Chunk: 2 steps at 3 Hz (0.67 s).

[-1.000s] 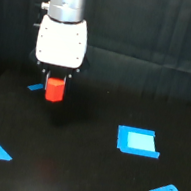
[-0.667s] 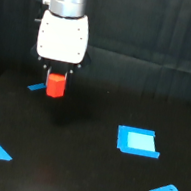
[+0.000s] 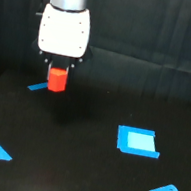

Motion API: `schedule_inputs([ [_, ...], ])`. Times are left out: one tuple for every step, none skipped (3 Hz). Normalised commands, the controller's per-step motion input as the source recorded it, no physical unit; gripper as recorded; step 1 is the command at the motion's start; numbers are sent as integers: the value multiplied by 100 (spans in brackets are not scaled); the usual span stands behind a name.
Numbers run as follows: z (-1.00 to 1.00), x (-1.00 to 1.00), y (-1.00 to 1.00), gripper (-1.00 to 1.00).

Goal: Pick up the red object from the table

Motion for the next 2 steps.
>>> schedule_inputs([
  [30, 17, -6, -100],
  [13, 12, -9, -98],
])
